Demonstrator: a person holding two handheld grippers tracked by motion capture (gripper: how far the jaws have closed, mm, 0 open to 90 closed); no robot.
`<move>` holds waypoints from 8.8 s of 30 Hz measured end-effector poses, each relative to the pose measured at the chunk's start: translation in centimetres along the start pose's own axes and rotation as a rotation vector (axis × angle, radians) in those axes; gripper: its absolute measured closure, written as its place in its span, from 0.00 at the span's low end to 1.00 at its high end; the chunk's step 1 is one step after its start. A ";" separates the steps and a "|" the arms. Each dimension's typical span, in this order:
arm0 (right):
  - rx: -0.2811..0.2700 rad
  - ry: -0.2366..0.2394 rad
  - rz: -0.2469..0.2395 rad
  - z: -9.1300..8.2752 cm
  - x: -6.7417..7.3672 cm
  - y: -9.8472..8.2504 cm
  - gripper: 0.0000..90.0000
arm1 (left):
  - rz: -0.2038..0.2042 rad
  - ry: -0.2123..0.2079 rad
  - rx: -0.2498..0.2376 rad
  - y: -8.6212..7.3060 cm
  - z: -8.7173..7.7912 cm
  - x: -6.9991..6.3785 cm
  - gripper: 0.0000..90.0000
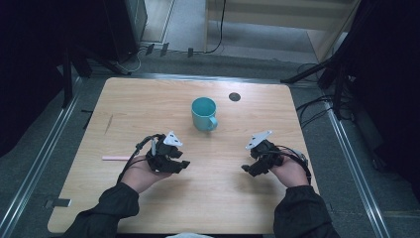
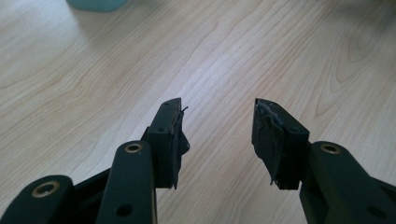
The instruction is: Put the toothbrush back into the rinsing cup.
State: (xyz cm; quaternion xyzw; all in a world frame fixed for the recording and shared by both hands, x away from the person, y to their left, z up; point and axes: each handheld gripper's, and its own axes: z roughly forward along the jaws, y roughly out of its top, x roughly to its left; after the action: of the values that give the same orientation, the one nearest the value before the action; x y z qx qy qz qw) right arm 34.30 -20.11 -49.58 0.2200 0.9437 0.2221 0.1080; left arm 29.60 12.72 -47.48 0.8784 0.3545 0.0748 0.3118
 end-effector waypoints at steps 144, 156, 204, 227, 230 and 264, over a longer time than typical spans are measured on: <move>0.014 0.033 -0.004 0.5 0.4 1.0 0.26 | 0.214 0.056 0.381 -5.0 -6.7 13.5 0.66; 0.014 0.036 -0.007 0.5 0.4 1.0 0.26 | 0.331 0.090 0.467 -5.0 -5.0 13.5 0.74; 0.009 0.039 -0.014 0.5 0.4 1.0 0.26 | 0.369 -0.062 0.568 -5.7 -2.5 13.6 0.83; 0.008 0.039 -0.015 0.5 0.4 1.0 0.26 | 0.355 -0.058 0.565 -6.3 -2.3 13.4 0.85; 0.009 0.038 -0.015 0.5 0.4 1.0 0.26 | 0.351 -0.056 0.560 -6.4 -2.4 13.5 0.86; 0.020 0.032 -0.031 0.7 0.5 1.0 0.26 | 0.132 -0.067 0.557 -5.4 -2.7 13.8 0.87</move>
State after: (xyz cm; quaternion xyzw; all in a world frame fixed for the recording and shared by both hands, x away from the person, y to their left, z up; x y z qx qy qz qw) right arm 34.49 -18.84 -49.80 0.2029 0.9508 0.2144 0.0939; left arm 35.73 26.33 -49.81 0.9534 0.2928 -0.0345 0.0646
